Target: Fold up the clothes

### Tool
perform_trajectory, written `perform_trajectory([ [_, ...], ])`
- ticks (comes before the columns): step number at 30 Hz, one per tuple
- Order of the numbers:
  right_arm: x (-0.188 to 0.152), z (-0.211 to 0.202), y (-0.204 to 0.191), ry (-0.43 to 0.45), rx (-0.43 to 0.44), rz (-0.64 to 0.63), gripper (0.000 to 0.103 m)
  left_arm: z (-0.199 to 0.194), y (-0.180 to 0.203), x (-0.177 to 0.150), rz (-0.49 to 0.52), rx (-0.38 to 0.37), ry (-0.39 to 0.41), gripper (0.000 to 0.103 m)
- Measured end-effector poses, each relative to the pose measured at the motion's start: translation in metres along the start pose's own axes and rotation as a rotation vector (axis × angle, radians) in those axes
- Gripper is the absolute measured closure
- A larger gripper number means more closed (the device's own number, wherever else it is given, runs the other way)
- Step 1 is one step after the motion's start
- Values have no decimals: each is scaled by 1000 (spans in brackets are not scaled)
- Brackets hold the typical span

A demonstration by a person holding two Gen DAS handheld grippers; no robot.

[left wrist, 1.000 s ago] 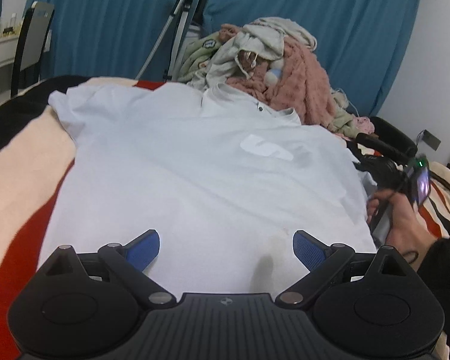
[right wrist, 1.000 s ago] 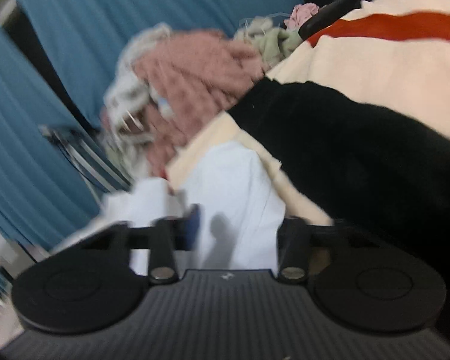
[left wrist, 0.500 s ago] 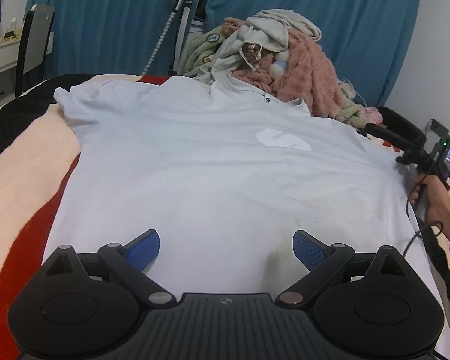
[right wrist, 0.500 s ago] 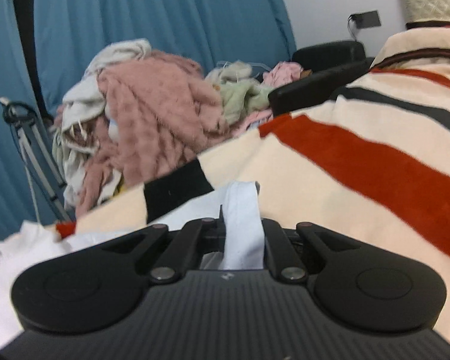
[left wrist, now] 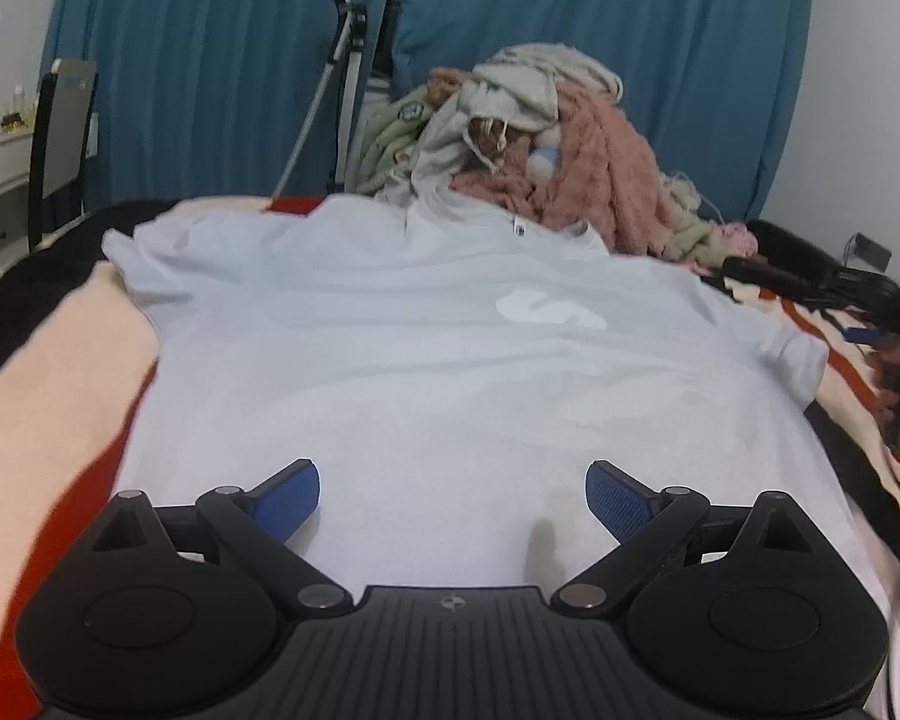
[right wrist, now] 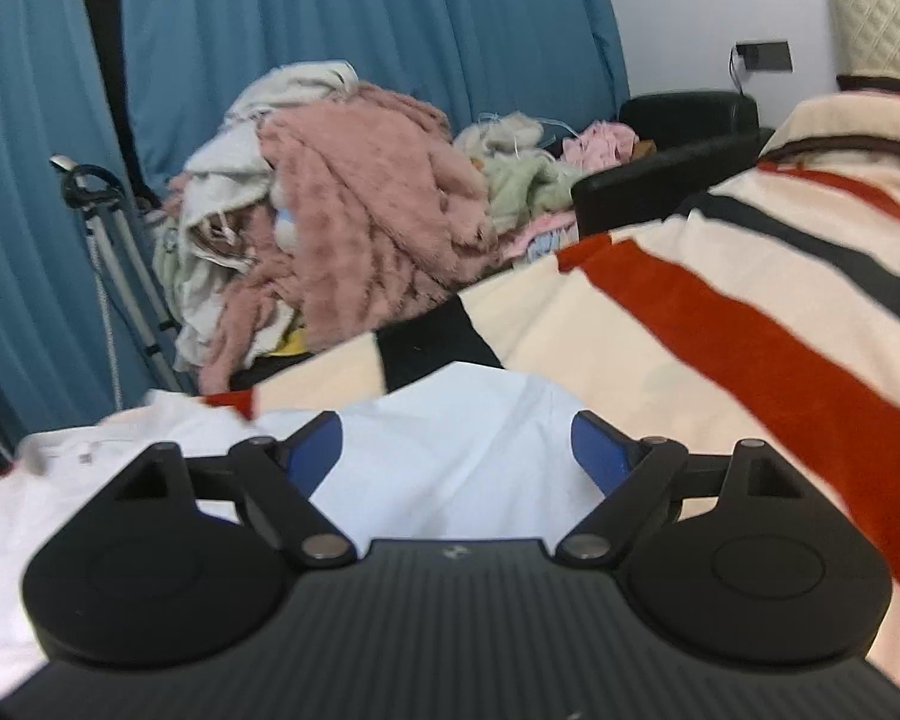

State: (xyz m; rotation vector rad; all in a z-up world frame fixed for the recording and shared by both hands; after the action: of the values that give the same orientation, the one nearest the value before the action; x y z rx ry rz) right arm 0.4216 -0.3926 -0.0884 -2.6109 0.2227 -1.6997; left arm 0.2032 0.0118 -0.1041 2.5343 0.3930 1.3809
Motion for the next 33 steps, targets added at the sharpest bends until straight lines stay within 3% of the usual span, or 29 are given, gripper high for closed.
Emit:
perform_trajectory([
  [5,-2,-101,-19,14,23,5,18,-29,0,7,3,-31,46,6],
  [16,-73,-281,-85,-21,127,-40,18,-88,1,-4,42,-78,20,6],
  [19,-80,-303,-80,10,136,4,18,-93,4,-9,89,-105,-7,8],
  [23,-88,-327,-67,60,144,73,18,-100,25,-23,173,-213,-60,11],
  [28,-94,-350,-45,129,120,186,18,-115,80,-62,309,-368,-132,17],
  [33,-100,-344,-19,129,121,288,16,-111,130,-108,362,-504,-265,23],
])
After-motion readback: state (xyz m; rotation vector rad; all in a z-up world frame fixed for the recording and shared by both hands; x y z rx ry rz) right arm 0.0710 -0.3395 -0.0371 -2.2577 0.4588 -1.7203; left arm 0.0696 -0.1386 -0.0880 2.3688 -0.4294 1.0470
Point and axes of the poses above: each gripper's, at about its wrist camera, not at the fingertips, and z roughly the way its jaws point, y to its right, x to its top, the point moved 3 cm from there along z, roughly the way its jaws point, and after that the axes turned 12 degrees about -z, right-handed, at the moved point
